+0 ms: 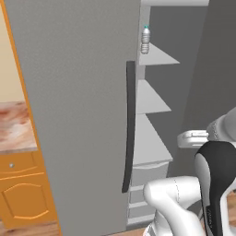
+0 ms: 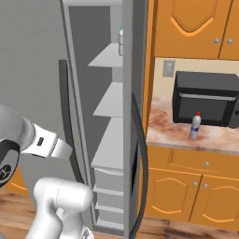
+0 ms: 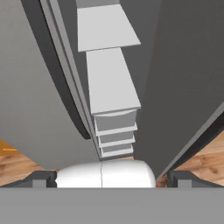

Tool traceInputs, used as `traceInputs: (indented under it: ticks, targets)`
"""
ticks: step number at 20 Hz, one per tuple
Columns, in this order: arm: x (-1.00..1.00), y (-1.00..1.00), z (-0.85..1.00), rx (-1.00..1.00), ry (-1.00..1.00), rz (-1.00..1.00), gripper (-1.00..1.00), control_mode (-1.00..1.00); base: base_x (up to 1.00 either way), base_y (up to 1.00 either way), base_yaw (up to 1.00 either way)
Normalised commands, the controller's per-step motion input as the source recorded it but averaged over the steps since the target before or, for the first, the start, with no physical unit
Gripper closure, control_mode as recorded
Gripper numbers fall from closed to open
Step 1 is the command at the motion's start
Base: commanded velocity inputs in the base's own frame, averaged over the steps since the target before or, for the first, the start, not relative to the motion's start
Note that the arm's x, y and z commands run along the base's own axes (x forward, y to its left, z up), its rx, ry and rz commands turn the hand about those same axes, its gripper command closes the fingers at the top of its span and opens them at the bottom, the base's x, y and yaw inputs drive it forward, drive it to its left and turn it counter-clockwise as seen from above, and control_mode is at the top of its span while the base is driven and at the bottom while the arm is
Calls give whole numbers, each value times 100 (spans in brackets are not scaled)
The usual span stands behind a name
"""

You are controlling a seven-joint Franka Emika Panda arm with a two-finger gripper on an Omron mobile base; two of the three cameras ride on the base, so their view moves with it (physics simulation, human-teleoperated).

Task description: Take the bottled waters from the counter and place them in the freezer to freeze. Close the freezer door after placing the bottles.

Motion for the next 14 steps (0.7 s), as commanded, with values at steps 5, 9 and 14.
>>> traceInputs:
  ticks: [5, 9, 14]
  targets:
    - [0, 0, 0, 0, 0, 0, -100, 100, -15, -71, 0]
    - [0, 0, 0, 0, 0, 0, -100, 100, -51, -55, 0]
    - [0, 0, 0, 0, 0, 0, -100, 100, -69, -5, -1]
